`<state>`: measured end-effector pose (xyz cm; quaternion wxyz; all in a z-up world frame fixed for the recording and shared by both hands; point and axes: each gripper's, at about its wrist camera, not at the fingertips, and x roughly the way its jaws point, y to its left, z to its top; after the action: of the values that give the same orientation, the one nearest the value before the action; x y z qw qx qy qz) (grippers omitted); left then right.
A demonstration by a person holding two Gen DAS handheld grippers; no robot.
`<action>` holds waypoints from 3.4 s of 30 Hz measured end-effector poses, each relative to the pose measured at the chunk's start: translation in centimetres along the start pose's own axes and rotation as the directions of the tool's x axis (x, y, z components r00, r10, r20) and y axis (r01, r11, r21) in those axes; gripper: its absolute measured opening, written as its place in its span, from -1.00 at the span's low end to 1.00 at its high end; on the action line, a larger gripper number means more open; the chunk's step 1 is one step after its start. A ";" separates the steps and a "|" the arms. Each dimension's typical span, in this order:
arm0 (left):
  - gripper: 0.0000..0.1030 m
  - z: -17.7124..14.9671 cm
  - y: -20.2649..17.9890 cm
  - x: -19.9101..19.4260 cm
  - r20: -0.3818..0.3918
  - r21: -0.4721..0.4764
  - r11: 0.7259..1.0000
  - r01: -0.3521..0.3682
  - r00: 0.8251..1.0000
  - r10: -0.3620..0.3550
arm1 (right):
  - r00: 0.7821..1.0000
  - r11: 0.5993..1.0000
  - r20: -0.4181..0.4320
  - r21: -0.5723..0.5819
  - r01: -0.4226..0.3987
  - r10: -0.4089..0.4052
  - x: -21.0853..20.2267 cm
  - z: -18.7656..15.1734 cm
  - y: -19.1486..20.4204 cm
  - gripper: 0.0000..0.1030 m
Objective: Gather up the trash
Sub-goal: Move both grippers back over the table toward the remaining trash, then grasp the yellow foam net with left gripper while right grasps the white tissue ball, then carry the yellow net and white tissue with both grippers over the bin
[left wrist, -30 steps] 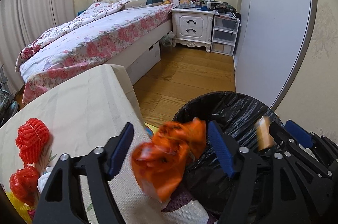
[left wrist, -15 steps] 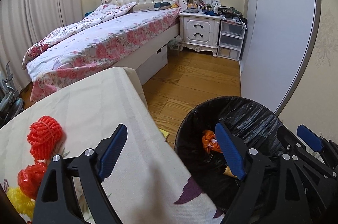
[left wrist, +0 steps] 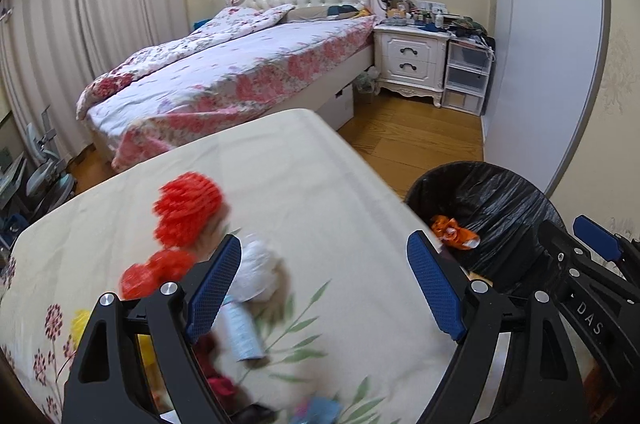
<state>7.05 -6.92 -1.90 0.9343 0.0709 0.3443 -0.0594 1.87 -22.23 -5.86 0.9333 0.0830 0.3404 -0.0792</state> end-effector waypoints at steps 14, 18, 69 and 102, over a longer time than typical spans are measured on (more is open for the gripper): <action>0.60 -3.6 9.4 -3.5 -0.018 -0.143 0.974 -0.176 0.984 0.175 | 0.989 0.982 -0.022 -0.119 -0.149 0.147 -1.6 -1.2 8.2 -0.04; 0.60 -4.6 11.4 -3.4 -0.046 -0.176 0.963 -0.203 0.979 0.198 | 0.984 0.973 -0.037 -0.145 -0.177 0.174 -1.5 -1.5 10.1 -0.04; 0.16 -6.8 21.7 -2.8 -0.108 -0.311 0.924 -0.223 0.974 0.199 | 0.944 0.913 -0.193 -0.261 -0.313 0.268 2.8 -1.2 20.4 -0.17; 0.15 -1.5 6.7 -4.4 0.086 -0.126 0.991 0.039 0.996 -0.028 | 0.999 0.992 0.009 -0.111 -0.052 0.054 -1.5 1.7 4.9 -0.52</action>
<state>3.88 0.22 0.45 0.9494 0.0026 0.3090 -0.0560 2.78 -17.71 -3.07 0.9403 0.0395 0.3362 -0.0360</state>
